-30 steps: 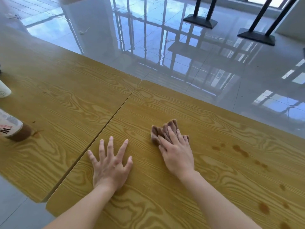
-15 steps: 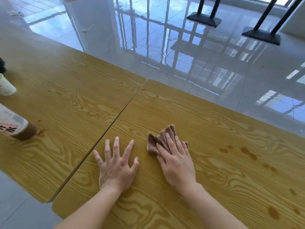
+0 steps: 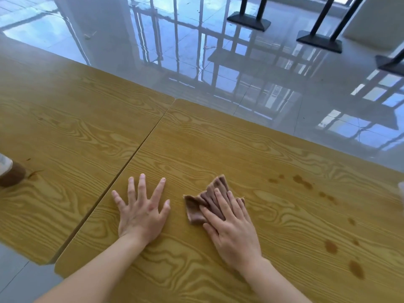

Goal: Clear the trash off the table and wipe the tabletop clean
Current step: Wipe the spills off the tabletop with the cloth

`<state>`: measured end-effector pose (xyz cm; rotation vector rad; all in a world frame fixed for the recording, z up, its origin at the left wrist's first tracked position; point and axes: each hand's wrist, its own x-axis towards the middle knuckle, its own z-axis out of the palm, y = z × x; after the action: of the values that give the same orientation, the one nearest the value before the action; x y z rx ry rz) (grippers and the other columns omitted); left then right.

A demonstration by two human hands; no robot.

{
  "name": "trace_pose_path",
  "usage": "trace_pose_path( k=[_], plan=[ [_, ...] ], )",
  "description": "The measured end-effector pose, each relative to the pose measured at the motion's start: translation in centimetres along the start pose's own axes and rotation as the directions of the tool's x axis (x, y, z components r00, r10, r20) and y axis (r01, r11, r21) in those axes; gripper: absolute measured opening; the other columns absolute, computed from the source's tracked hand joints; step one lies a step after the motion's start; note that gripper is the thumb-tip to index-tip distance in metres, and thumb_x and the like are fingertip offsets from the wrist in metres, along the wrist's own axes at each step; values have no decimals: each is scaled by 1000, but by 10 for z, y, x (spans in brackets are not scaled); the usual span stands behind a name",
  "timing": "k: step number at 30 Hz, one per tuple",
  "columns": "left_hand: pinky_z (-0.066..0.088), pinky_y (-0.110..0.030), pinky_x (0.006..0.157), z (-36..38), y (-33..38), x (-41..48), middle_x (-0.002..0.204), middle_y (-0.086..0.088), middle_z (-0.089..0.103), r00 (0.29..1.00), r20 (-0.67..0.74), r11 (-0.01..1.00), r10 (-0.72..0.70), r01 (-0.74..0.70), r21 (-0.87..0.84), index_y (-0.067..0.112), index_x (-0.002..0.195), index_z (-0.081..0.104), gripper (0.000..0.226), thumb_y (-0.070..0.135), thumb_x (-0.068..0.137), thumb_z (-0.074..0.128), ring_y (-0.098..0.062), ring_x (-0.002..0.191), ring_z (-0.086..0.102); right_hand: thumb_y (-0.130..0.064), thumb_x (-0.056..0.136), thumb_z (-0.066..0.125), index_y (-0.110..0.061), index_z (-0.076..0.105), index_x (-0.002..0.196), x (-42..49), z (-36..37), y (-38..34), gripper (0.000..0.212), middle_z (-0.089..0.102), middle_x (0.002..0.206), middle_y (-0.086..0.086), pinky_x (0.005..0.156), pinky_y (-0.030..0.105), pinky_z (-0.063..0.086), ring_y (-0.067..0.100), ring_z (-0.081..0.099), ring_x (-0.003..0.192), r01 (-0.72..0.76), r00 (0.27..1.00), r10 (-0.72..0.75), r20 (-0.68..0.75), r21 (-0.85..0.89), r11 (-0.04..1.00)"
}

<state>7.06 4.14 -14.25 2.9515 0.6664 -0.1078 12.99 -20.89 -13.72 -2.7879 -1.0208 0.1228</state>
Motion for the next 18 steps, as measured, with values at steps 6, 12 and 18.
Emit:
trace_pose_path(
  k=[6, 12, 18],
  plan=[
    [4, -73, 110, 4, 67, -18, 163, -7, 11, 930, 39, 931, 366, -366, -8, 52, 149, 10, 62, 70, 91, 18, -33, 150, 0, -61, 99, 15, -51, 18, 151, -7, -36, 79, 52, -13, 164, -12, 124, 42, 1, 19, -8, 153, -407, 913, 406, 38, -2, 914],
    [-15, -71, 107, 17, 139, -13, 164, -1, -6, 927, 59, 929, 371, -370, -16, 57, 145, -7, 59, 64, 89, 11, -32, 147, -19, -54, 100, 37, -49, 29, 149, -126, -11, 39, 49, 9, 166, -4, 120, 45, 15, 24, 9, 153, -185, 981, 186, -46, 33, 982],
    [-15, -67, 110, 25, 166, -21, 163, -9, -12, 929, 45, 930, 366, -367, 16, 53, 148, -10, 65, 73, 88, 6, -35, 146, -21, -52, 101, 36, -41, 40, 147, -150, -32, 106, 48, 8, 165, -9, 123, 37, 12, 17, 10, 152, -521, 846, 522, -110, 46, 852]
  ],
)
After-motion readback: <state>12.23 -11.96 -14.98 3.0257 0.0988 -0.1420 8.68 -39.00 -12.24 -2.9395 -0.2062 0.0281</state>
